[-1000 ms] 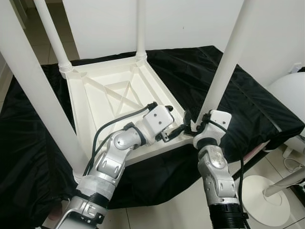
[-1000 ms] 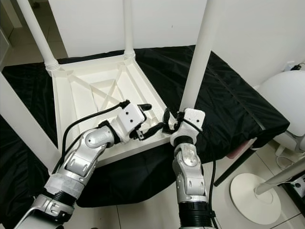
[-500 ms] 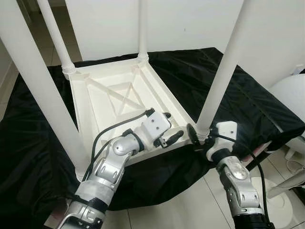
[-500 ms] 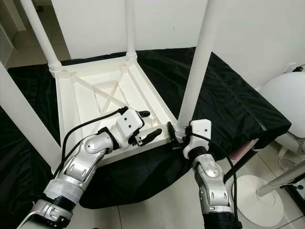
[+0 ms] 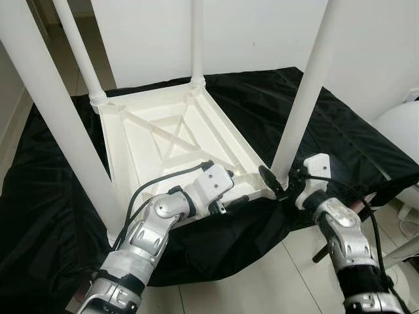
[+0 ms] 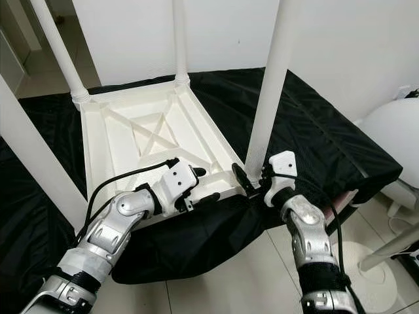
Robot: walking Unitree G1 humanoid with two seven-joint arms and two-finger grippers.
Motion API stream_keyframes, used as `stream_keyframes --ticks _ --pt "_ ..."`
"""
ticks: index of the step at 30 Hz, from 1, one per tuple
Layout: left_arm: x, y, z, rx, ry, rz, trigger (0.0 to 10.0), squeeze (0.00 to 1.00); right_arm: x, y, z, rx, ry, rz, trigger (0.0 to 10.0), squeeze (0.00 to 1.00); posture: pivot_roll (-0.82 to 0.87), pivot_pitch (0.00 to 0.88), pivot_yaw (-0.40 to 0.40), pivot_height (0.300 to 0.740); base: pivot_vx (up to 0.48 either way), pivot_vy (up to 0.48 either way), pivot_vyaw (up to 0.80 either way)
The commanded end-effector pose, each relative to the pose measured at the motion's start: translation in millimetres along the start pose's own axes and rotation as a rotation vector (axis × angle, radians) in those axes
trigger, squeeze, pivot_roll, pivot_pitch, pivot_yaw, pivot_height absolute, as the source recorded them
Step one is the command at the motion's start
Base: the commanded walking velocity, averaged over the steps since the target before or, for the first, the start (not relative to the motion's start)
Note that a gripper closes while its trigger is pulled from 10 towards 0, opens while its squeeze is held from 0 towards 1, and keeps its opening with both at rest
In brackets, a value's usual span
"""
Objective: Building children table
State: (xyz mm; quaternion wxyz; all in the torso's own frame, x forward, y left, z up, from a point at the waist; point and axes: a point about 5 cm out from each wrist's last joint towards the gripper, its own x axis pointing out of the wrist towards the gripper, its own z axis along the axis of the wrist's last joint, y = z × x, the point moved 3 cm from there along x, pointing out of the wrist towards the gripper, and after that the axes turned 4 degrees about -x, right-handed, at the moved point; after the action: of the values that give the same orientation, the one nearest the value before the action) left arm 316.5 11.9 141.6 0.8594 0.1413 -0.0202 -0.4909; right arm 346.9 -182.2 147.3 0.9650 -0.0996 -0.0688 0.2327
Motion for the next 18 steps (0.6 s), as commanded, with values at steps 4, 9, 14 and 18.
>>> stream_keyframes --ticks 4,9,14,18 --pt "1.0 -4.7 0.7 0.009 0.013 -0.024 10.0 0.0 5.9 -0.4 -4.7 -0.028 0.026 0.083 10.0 0.0 -0.09 0.0 0.039 0.74 0.0 0.0 0.0" --pt "1.8 -4.5 2.6 -0.008 0.014 -0.028 10.0 0.0 7.9 -2.9 -7.6 -0.042 0.046 0.111 4.8 0.0 -0.08 0.0 0.035 0.74 0.0 0.0 0.0" --pt "2.6 -4.2 2.9 -0.056 0.02 -0.029 10.0 0.0 9.0 -4.1 -13.1 -0.044 0.074 0.14 0.0 0.0 -0.08 0.0 0.031 0.74 0.0 0.0 0.0" --pt "2.9 -4.1 1.6 -0.103 0.031 -0.024 10.0 0.0 8.0 -3.1 -18.9 -0.033 0.096 0.156 0.0 0.0 -0.07 0.0 0.027 0.74 0.0 0.0 0.0"
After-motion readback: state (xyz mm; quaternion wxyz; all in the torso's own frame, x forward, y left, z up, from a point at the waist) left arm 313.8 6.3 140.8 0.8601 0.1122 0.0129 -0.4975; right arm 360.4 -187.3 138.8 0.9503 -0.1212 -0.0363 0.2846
